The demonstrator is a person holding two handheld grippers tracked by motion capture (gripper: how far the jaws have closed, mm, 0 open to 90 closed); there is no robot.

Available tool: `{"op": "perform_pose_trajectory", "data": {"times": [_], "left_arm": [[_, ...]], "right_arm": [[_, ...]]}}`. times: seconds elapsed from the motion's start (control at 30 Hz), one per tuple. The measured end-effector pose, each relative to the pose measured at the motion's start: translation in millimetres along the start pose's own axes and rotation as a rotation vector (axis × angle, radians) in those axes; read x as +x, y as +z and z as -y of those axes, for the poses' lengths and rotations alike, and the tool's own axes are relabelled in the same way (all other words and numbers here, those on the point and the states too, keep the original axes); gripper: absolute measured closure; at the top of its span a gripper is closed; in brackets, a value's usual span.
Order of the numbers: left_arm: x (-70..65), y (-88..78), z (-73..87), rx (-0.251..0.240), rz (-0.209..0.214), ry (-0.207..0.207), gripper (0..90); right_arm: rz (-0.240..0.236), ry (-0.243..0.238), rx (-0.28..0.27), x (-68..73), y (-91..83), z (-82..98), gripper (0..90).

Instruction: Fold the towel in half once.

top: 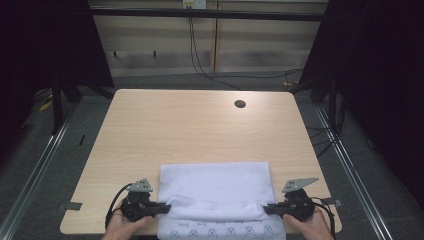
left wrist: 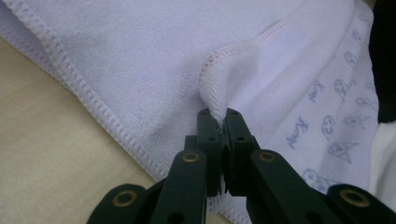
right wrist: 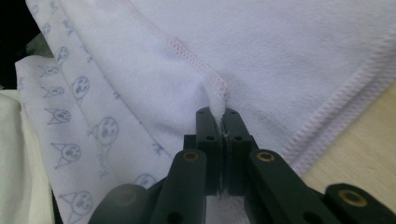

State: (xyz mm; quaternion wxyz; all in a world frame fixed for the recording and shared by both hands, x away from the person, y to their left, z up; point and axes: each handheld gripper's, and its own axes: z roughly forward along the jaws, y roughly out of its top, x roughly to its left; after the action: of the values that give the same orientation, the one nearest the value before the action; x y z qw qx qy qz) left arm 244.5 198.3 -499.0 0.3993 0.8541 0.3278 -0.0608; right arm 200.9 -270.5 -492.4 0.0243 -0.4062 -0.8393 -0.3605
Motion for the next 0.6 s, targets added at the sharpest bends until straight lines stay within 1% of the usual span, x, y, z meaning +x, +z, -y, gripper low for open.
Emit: {"op": "perform_pose_trajectory", "data": {"times": [0.03, 0.07, 0.1, 0.13, 0.17, 0.2, 0.23, 0.27, 0.3, 0.33, 0.4, 0.43, 0.47, 0.5, 0.53, 0.57, 0.6], "left_arm": [[0.6, 0.7, -2.2, -0.006, -0.029, 0.021, 87.6], [1.7, 1.6, -4.5, -0.007, -0.046, 0.039, 87.5], [3.7, 2.4, -7.0, -0.010, -0.067, 0.049, 87.6], [6.8, 3.8, -10.1, -0.015, -0.083, 0.053, 87.6], [11.9, 4.7, -14.0, -0.017, -0.094, 0.062, 87.6], [17.5, 5.8, -18.0, -0.024, -0.119, 0.064, 87.6], [24.1, 7.5, -22.3, -0.032, -0.119, 0.066, 87.6], [28.6, 8.5, -25.9, -0.033, -0.133, 0.079, 87.7], [33.7, 10.0, -30.7, -0.037, -0.166, 0.095, 87.7], [39.3, 12.4, -35.3, -0.043, -0.171, 0.092, 87.8], [52.6, 16.6, -43.9, -0.067, -0.180, 0.071, 87.7], [59.0, 18.8, -48.6, -0.073, -0.182, 0.065, 87.7], [64.9, 20.5, -53.8, -0.075, -0.198, 0.074, 87.8], [73.0, 23.3, -60.0, -0.081, -0.202, 0.068, 87.8], [80.3, 24.9, -64.7, -0.090, -0.208, 0.063, 87.8], [85.3, 25.7, -68.6, -0.088, -0.217, 0.057, 87.8], [90.5, 27.2, -73.5, -0.086, -0.234, 0.066, 87.7]], "right_arm": [[0.007, 0.002, -0.003, -1.3, 0.6, -1.0, 88.1], [0.012, 0.010, -0.011, -3.4, 2.0, -2.7, 88.1], [0.012, 0.009, -0.018, -5.3, 3.7, -4.6, 88.2], [0.027, 0.015, -0.020, -6.4, 4.7, -7.2, 88.2], [0.036, 0.012, -0.023, -8.4, 6.7, -10.7, 88.2], [0.048, 0.008, -0.027, -11.0, 8.7, -14.5, 88.1], [0.066, 0.008, -0.041, -13.6, 11.4, -18.6, 88.1], [0.078, 0.013, -0.039, -16.5, 13.3, -23.1, 88.1], [0.080, 0.015, -0.043, -19.7, 15.0, -26.3, 88.1], [0.096, 0.020, -0.058, -24.2, 17.1, -30.2, 88.1], [0.101, 0.033, -0.066, -34.2, 20.7, -38.9, 88.1], [0.112, 0.038, -0.074, -39.1, 22.6, -43.5, 88.1], [0.121, 0.040, -0.073, -42.9, 24.9, -48.8, 88.1], [0.128, 0.033, -0.067, -47.3, 27.0, -54.3, 88.1], [0.137, 0.042, -0.067, -52.1, 30.5, -62.0, 88.1], [0.145, 0.049, -0.067, -56.0, 33.4, -68.2, 88.1], [0.159, 0.038, -0.065, -59.8, 35.6, -73.4, 88.1]]}}
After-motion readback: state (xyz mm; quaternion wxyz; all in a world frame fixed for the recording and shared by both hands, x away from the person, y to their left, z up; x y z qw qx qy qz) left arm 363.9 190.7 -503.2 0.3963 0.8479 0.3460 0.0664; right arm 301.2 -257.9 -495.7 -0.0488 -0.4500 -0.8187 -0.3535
